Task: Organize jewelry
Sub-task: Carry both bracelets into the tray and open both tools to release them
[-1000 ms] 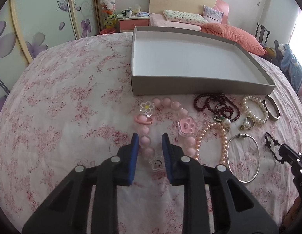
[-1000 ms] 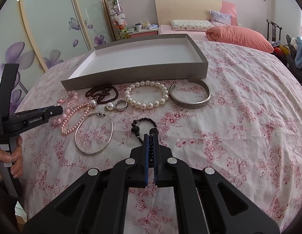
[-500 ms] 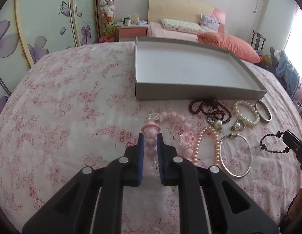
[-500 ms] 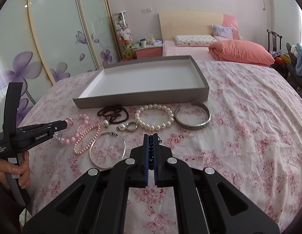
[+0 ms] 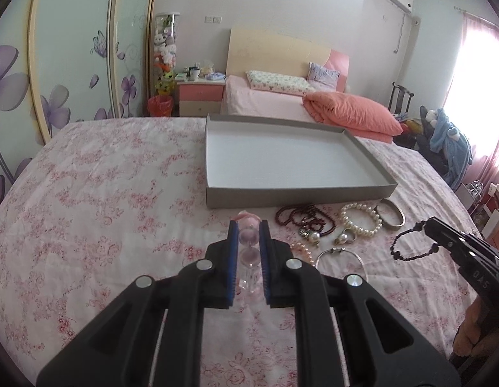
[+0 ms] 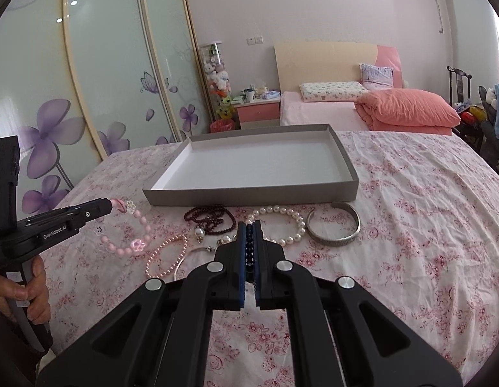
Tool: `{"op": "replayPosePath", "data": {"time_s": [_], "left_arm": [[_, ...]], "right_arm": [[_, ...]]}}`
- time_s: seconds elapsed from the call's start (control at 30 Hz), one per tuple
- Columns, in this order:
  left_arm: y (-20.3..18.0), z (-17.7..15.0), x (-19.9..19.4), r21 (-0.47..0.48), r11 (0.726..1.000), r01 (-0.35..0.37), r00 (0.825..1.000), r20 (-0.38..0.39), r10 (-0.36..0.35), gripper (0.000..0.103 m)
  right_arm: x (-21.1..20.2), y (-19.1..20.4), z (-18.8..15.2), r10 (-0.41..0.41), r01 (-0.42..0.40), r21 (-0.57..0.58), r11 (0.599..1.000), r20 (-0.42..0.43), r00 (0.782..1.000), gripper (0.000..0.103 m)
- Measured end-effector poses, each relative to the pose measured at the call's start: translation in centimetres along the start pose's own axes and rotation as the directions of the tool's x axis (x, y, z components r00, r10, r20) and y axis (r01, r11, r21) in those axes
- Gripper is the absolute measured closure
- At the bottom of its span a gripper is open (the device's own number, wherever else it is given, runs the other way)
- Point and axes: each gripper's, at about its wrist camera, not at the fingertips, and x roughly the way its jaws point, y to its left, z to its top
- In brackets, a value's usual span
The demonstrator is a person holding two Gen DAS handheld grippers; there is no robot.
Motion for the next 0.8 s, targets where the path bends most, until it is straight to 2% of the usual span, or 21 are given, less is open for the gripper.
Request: {"op": "replayPosePath", "data": {"time_s": [0.37, 0.57, 0.8], "left_arm": [[-1.7, 1.3, -3.0, 0.031, 0.999, 0.027, 0.994, 0.109, -0.030, 0.089], [-3.4, 3.0, -4.0, 0.065, 0.998, 0.023, 0.985, 0.167, -0.034, 0.089], [-5.1, 5.4, -3.2, 0.092, 0.996, 0.009, 0.981, 0.193, -0.027, 0.089]], "right_arm": [[-0.6, 0.9, 1.1, 0.013, -0.011, -0.021, 1.000, 0.057, 0.998, 0.098], [-1.3, 1.3, 3.1, 0.002, 0.006, -0.055, 0.998, 0.132, 0.991, 0.098], [-1.1, 1.3, 5.8, -0.006, 0.024, -0.077, 0.997, 0.220, 0.976, 0.098]]}}
